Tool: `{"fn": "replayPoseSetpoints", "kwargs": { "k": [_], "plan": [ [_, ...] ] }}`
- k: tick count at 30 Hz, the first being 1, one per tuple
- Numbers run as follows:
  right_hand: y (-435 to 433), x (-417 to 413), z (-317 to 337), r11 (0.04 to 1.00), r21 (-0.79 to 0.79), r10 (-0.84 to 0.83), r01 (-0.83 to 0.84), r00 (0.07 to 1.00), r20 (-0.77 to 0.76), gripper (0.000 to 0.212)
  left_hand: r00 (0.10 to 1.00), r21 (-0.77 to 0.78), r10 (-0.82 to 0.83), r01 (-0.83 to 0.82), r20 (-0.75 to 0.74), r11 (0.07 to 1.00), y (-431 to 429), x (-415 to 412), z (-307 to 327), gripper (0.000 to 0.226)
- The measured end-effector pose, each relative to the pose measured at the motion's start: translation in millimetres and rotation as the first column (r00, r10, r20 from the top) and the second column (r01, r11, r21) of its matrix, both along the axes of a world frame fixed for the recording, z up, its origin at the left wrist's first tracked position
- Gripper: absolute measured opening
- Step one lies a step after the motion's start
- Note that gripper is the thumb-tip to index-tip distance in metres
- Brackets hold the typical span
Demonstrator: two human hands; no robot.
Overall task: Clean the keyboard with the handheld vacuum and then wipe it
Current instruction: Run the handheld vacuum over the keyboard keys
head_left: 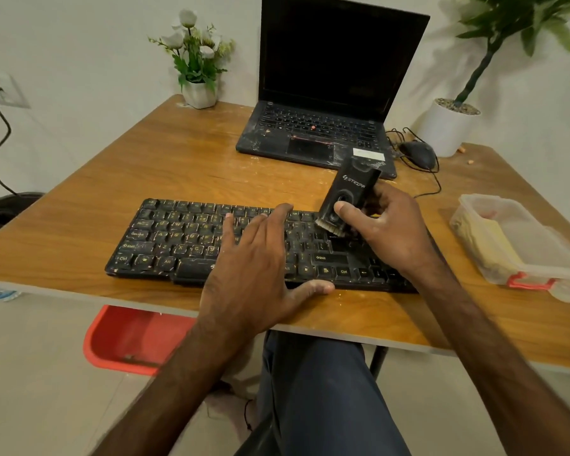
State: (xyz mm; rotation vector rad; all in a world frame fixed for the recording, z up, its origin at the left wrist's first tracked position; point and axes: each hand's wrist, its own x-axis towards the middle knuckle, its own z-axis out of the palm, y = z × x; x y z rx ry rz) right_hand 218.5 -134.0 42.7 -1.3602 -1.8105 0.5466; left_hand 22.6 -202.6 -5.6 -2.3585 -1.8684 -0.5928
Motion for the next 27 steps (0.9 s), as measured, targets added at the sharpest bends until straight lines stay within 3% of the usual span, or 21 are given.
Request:
{"fn": "replayPoseSetpoints", "kwargs": {
  "k": [5, 9, 14, 19, 22, 25, 27],
  "plan": [
    [14.6, -21.4, -1.3, 0.980, 0.140, 0.107, -0.143, 0.965, 0.241, 0.046, 1.000, 0.009, -0.001, 0.001, 0.004, 1.000, -0.3, -0.2, -0.2, 0.115],
    [35.2, -22.0, 1.0, 0.969, 0.213, 0.026, -0.125, 0.909, 0.417, 0.059, 1.000, 0.012, -0.002, 0.002, 0.023, 1.000, -0.5, -0.1, 0.1, 0.116],
    [28.3, -15.7, -4.3, 0.946, 0.146, 0.209, -0.289, 0.888, 0.409, 0.063, 0.999, 0.009, -0.005, 0.005, 0.049, 1.000, -1.0, 0.0, -1.0, 0.114],
    [42.2, -11.3, 0.2, 0.973, 0.186, 0.066, -0.139, 0.933, 0.352, 0.058, 0.996, 0.011, -0.015, 0.014, 0.087, 1.000, -1.9, 0.4, -0.3, 0.115],
    [27.9, -11.4, -0.2, 0.974, 0.103, 0.171, -0.200, 0.957, 0.236, 0.052, 0.995, -0.004, -0.011, 0.011, 0.099, 1.000, -1.6, 0.5, -0.4, 0.115],
    [14.1, -6.7, -2.4, 0.963, 0.110, 0.207, -0.244, 0.939, 0.274, 0.056, 0.995, 0.006, -0.016, 0.015, 0.100, 1.000, -1.6, 0.1, -2.0, 0.114],
    [18.1, 0.5, 0.6, 0.973, 0.176, 0.089, -0.147, 0.950, 0.300, 0.055, 0.995, 0.003, -0.017, 0.017, 0.100, 1.000, -1.7, -0.3, -1.3, 0.115]
  ]
}}
